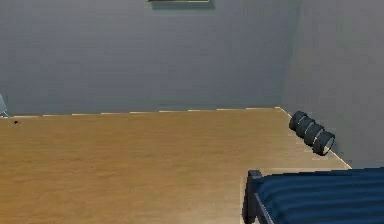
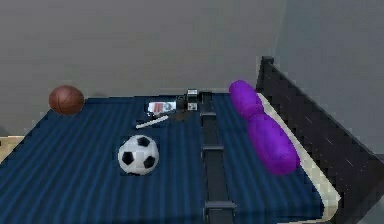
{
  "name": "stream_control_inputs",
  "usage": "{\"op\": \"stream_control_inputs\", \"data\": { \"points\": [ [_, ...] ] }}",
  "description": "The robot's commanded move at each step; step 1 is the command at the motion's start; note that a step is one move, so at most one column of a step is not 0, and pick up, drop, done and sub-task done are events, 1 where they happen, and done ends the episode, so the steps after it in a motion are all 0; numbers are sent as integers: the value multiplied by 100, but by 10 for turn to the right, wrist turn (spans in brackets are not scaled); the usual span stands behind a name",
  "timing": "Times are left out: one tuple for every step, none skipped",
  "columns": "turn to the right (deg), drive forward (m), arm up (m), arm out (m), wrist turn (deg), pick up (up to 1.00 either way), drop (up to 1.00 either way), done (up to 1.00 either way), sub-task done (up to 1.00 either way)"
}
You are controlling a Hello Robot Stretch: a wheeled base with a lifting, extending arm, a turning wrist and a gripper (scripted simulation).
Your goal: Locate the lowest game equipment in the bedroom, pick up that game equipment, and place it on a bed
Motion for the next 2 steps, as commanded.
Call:
{"op": "stream_control_inputs", "data": {
  "points": [
    [0,0,0,-8,0,0,0,0,0],
    [0,0,0,0,0,0,0,100,0]
  ]
}}
